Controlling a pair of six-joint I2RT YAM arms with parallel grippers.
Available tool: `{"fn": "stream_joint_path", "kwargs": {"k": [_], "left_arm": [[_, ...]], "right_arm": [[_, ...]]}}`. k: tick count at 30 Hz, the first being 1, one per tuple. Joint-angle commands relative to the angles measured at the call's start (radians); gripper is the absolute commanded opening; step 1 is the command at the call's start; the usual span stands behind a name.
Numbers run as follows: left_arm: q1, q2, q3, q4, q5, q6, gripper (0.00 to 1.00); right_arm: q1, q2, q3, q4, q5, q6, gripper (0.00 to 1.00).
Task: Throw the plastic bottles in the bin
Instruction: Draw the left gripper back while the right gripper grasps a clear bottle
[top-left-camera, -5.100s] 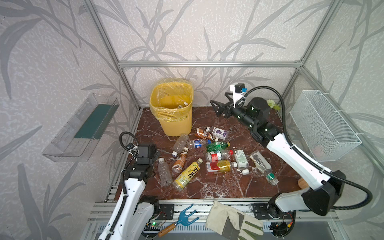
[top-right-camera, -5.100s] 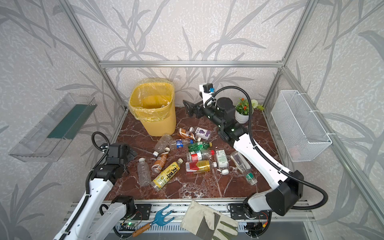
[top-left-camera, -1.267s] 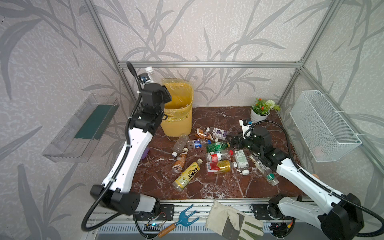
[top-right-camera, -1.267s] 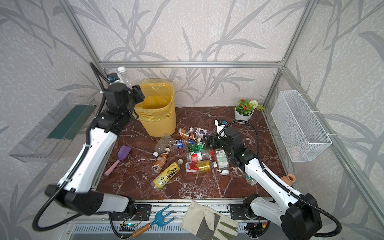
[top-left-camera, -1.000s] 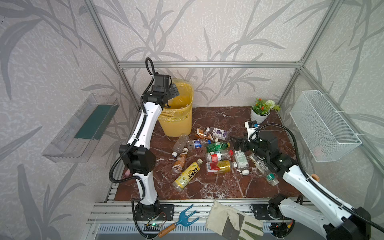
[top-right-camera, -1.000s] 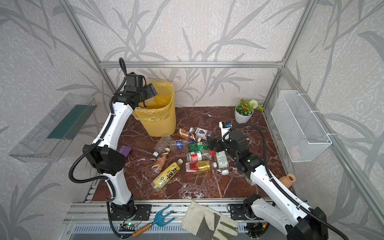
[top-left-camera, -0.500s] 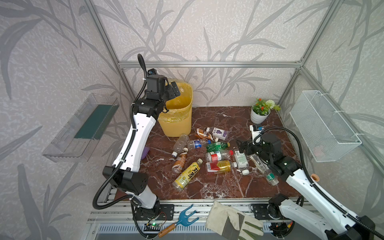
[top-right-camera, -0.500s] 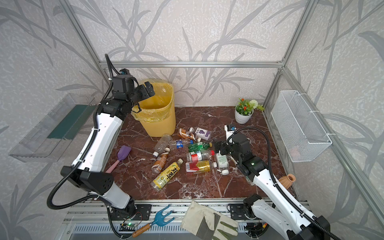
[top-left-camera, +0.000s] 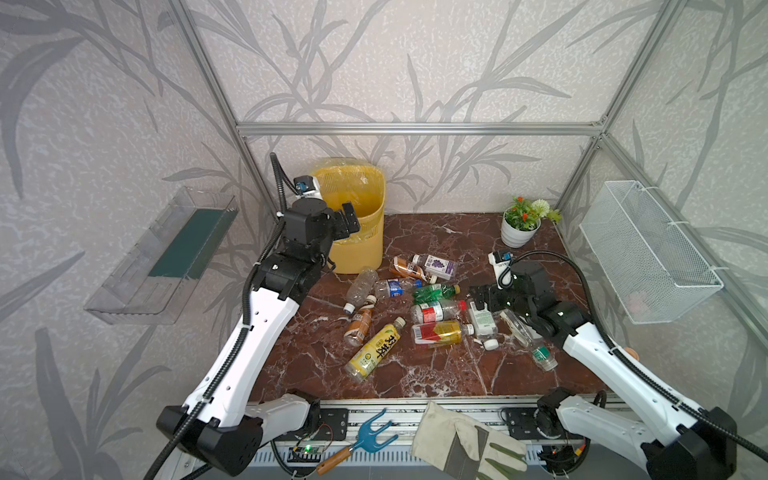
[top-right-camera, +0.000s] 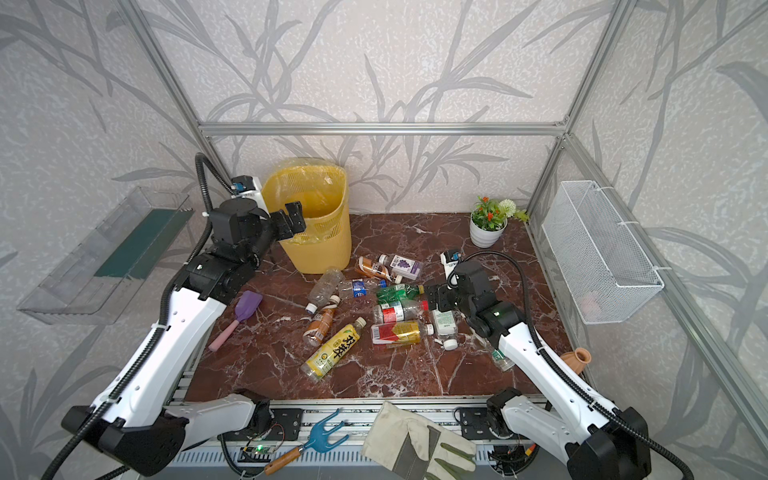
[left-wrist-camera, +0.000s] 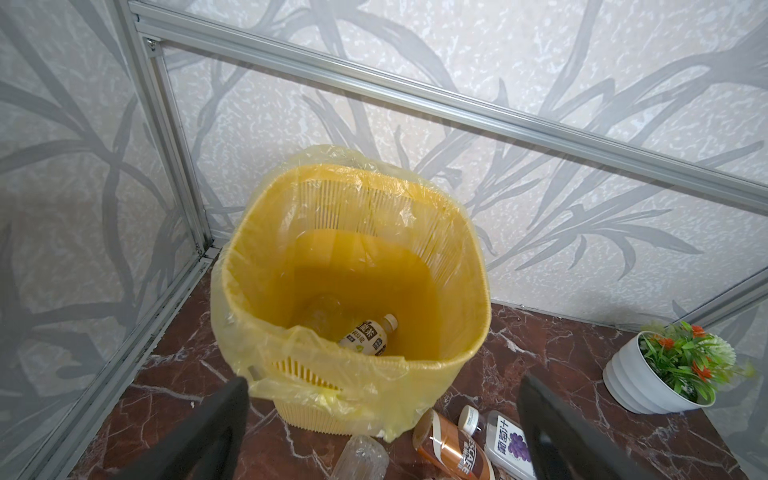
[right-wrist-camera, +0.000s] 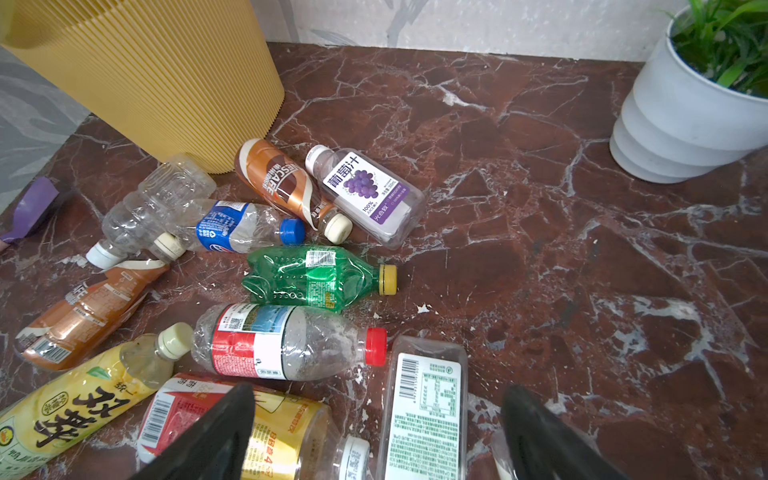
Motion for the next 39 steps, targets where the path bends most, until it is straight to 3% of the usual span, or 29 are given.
{"fn": "stream_joint_path", "kwargs": {"k": [1, 6, 9, 13, 23, 29, 39], "left_arm": [[-0.021, -0.058, -0.061, 0.016, -0.015, 0.028, 0.99], [-0.039, -0.116, -0.165, -0.003, -0.011, -0.001, 0.99], [-0.038, -0.138, -0.218, 0.017, -0.009, -0.003, 0.99], [-0.04, -0.131, -0.237, 0.037, 0.005, 0.0, 0.99], [-0.039, -0.118, -0.205, -0.004, 0.054, -0.001, 0.99], [-0.039, -0.14, -0.21, 0.014, 0.064, 0.026, 0.99], [-0.039, -0.125, -0.196, 0.035, 0.036, 0.05, 1.0]], "right_arm": [[-0.014, 0.005, 0.023, -0.068, 0.057, 0.023, 0.93], [-0.128, 0.028, 0.067, -0.204, 0.082, -0.038, 0.93], [-0.196, 0.033, 0.099, -0.278, 0.036, -0.136, 0.93], [-0.203, 0.071, 0.141, -0.401, 0.076, -0.274, 0.91], [-0.287, 0.149, 0.149, -0.497, 0.081, -0.403, 0.87], [-0.373, 0.216, 0.136, -0.506, -0.053, -0.495, 0.87], [-0.383, 0.404, 0.192, -0.592, -0.118, -0.567, 0.79]]}}
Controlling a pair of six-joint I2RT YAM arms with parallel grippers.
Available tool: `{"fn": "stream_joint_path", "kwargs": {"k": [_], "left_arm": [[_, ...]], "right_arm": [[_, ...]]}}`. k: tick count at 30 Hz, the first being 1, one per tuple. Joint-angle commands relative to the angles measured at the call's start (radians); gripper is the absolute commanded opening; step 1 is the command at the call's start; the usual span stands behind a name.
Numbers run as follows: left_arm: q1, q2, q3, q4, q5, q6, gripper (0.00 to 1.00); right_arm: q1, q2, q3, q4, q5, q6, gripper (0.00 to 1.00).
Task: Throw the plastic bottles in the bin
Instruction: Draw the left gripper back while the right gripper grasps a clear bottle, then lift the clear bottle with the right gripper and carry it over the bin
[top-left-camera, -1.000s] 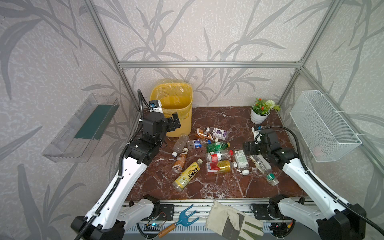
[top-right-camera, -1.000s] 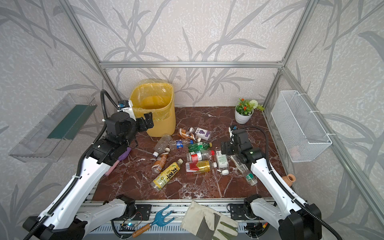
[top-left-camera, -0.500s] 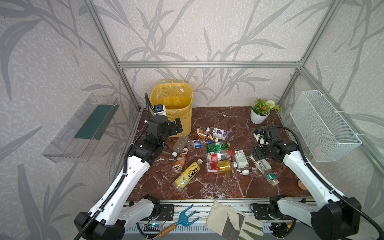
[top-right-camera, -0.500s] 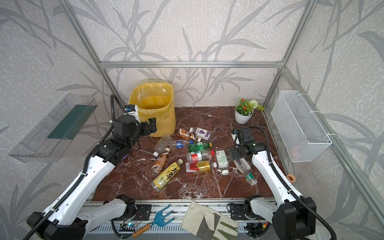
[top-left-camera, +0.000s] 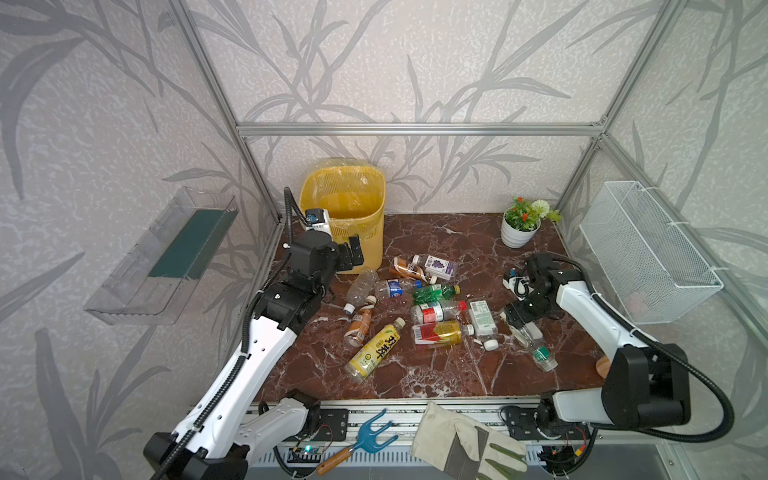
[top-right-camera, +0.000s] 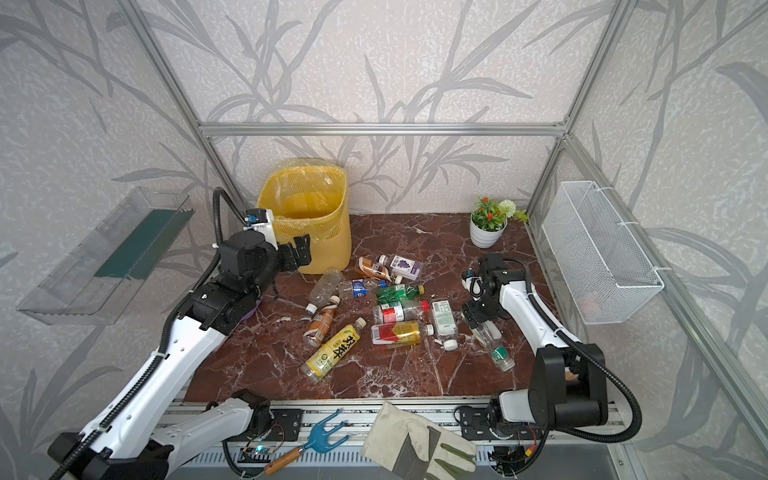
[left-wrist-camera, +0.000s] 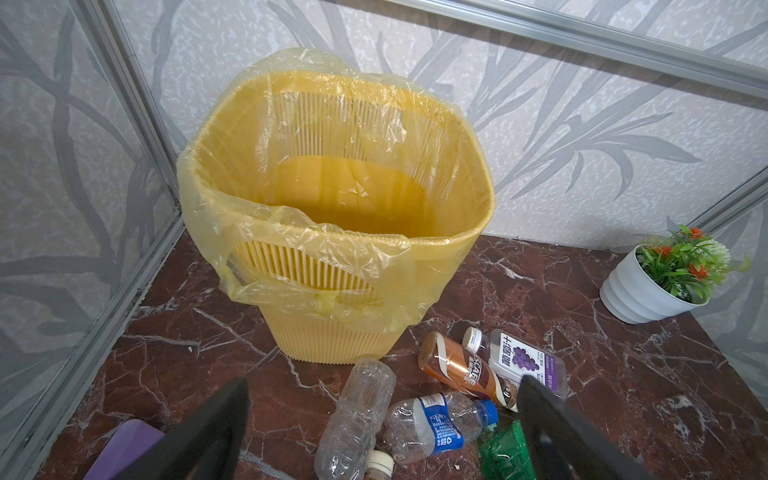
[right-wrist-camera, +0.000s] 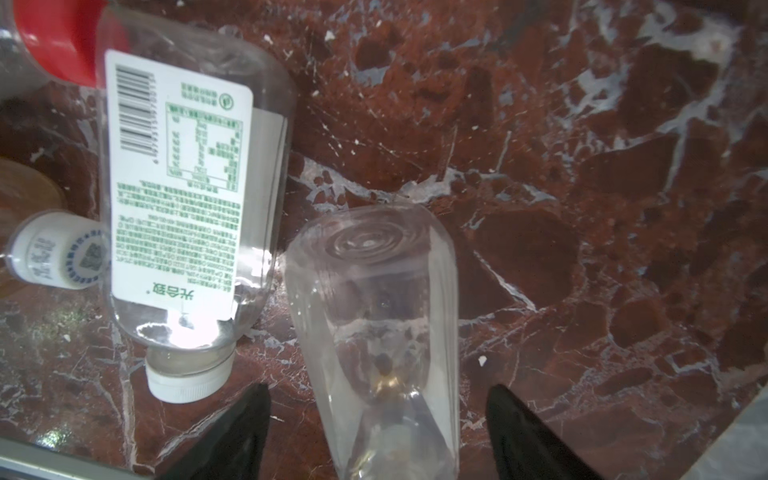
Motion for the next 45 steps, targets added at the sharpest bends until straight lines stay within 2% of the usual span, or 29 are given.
{"fn": "stream_joint_path", "kwargs": {"k": [1, 8, 19, 26, 33, 37, 43, 45], "left_arm": [[-0.002, 0.001, 0.041, 0.023, -0.013, 0.039, 0.99], [-0.002, -0.014, 0.036, 0.014, -0.043, 0.046, 0.99], [-0.001, -0.048, 0.027, 0.01, -0.128, 0.057, 0.99], [-0.001, -0.075, 0.026, 0.002, -0.175, 0.072, 0.99], [-0.001, -0.086, 0.026, -0.031, -0.181, 0.053, 0.99], [-0.002, -0.092, 0.023, -0.033, -0.186, 0.043, 0.99], [-0.001, -0.083, 0.023, -0.054, -0.185, 0.017, 0.99], [-0.001, -0.086, 0.019, -0.065, -0.191, 0.005, 0.99]], "right_arm": [[-0.004, 0.036, 0.034, -0.064, -0.026, -0.024, 0.79], [-0.03, 0.114, 0.031, -0.035, 0.068, 0.01, 0.8], [-0.038, 0.195, 0.003, 0.033, 0.025, 0.049, 0.75], [-0.038, 0.232, 0.014, 0.039, 0.011, 0.062, 0.65], [-0.04, 0.127, 0.028, 0.052, -0.001, 0.107, 0.56], [-0.045, 0.044, 0.06, 0.048, -0.028, 0.131, 0.56], [-0.045, -0.054, 0.15, 0.042, -0.111, 0.19, 0.55], [-0.045, -0.091, 0.173, 0.074, -0.185, 0.203, 0.55]]}}
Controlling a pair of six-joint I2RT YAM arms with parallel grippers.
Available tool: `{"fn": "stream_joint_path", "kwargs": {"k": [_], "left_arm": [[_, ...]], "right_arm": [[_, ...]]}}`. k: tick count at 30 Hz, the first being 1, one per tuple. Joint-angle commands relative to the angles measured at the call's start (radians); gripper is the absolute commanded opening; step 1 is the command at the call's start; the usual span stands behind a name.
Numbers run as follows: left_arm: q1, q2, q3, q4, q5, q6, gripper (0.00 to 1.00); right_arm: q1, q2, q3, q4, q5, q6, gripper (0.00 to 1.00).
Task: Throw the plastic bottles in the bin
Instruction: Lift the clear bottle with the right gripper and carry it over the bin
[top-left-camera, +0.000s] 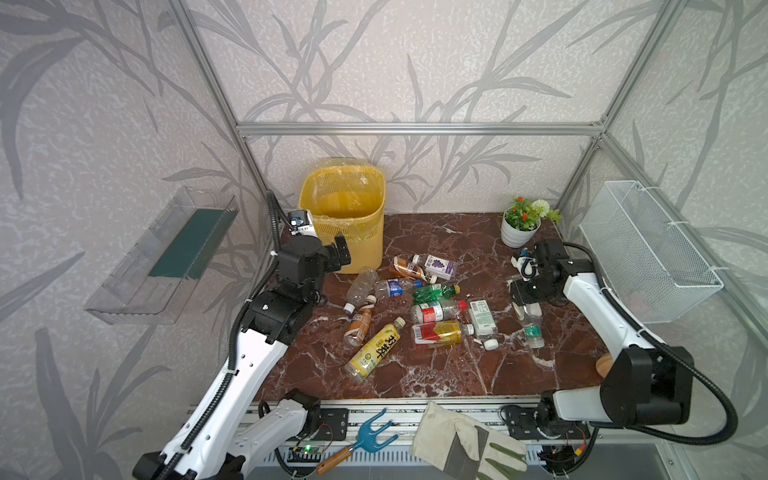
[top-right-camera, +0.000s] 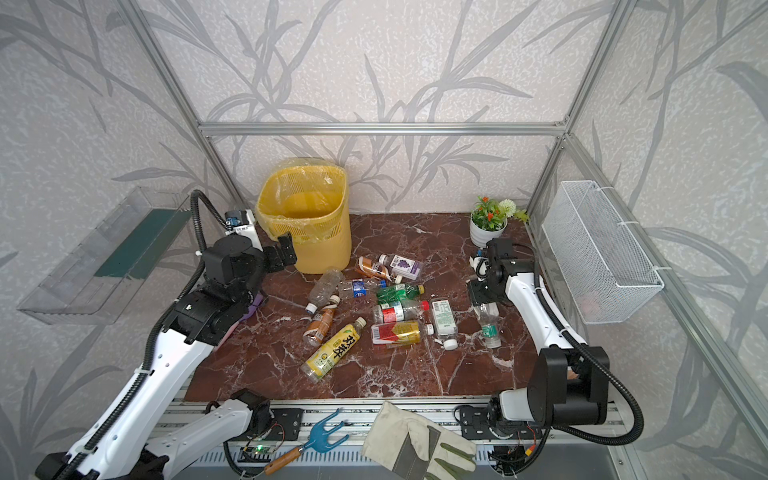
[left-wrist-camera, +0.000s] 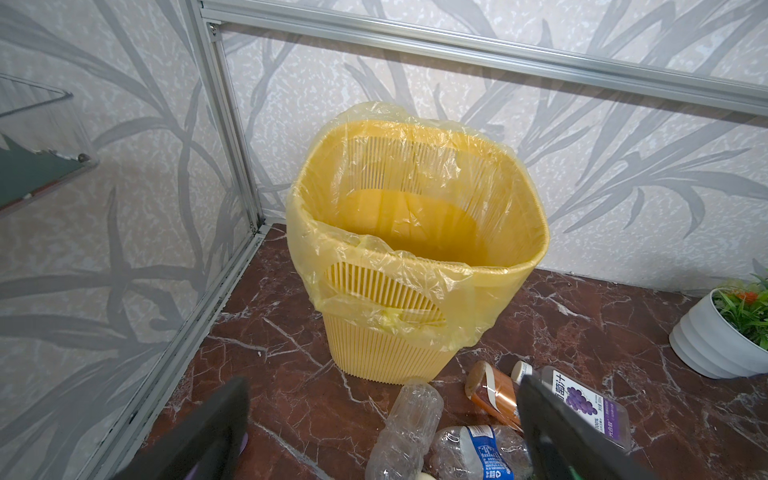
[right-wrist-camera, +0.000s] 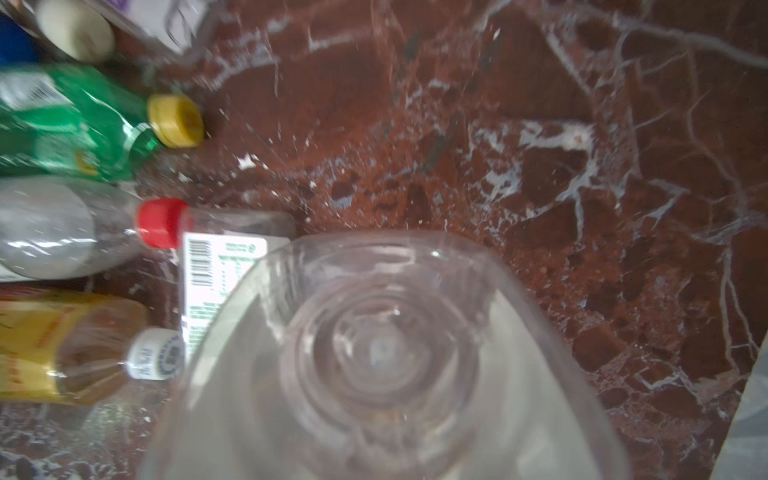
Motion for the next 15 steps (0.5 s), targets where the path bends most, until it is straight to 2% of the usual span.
{"fn": "stream_joint_path", "kwargs": {"k": [1, 9, 15], "left_arm": [[-0.001, -0.014, 0.009, -0.03, -0.029, -0.025, 0.99], [0.003, -0.016, -0.02, -0.057, -0.095, -0.075, 0.99], [0.016, -0.017, -0.035, -0.117, -0.136, -0.158, 0.99]], "right_arm": [[-0.004, -0.072, 0.035, 0.044, -0.143, 0.044, 0.55], [0.011, -0.244, -0.004, 0.477, -0.4, 0.34, 0.54], [0.082, -0.262, -0.056, 0.912, -0.459, 0.624, 0.57]]}}
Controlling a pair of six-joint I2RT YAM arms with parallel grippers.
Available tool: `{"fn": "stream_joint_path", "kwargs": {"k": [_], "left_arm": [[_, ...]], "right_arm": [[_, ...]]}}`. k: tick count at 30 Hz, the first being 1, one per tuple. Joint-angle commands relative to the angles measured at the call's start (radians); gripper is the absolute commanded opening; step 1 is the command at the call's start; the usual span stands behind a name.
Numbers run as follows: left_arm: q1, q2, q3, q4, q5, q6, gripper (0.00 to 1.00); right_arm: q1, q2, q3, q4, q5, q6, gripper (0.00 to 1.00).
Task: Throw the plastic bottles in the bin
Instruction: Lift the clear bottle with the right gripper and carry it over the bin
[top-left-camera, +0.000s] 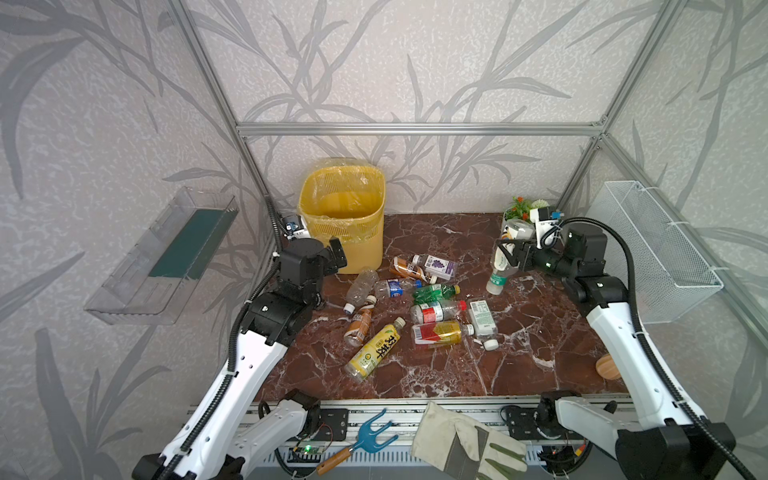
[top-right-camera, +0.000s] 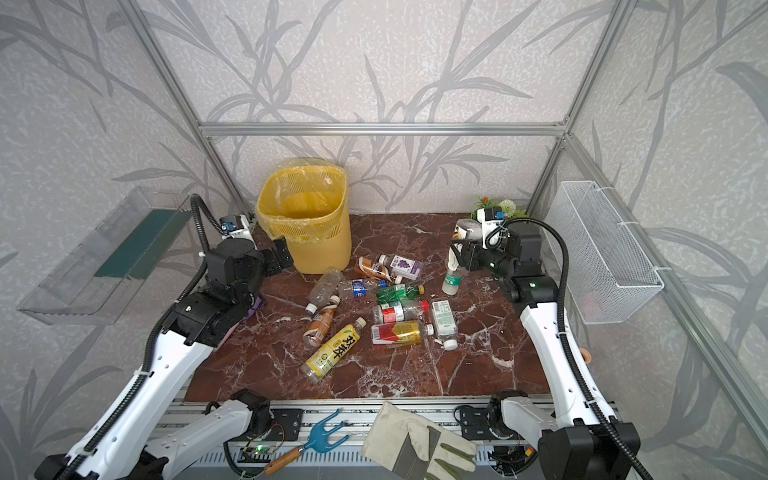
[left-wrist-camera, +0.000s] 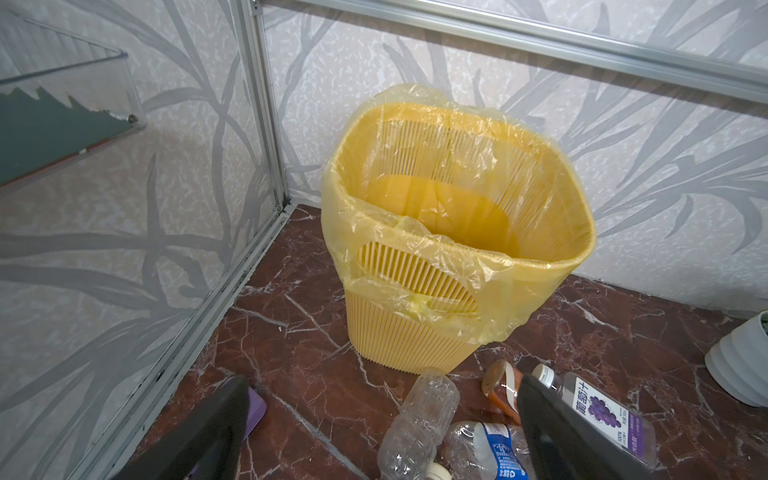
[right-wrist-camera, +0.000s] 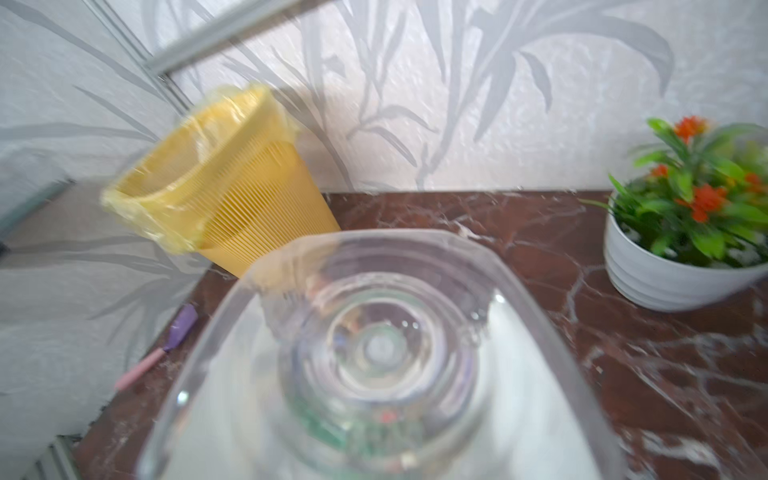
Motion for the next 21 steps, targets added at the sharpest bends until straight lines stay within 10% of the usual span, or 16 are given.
{"fn": "stream_joint_path", "kwargs": {"k": [1, 21], "left_arm": [[0.013, -0.014, -0.026, -0.058, -0.058, -0.076, 0.99], [0.211, -0.077, -0.128, -0.213, 0.095, -0.2, 0.99]], "right_arm": [[0.061, 0.015, -0.018, 0.342, -0.073, 0.218, 0.56], [0.547, 0.553, 0.377, 1.07, 0.418, 0.378, 0.54]]}}
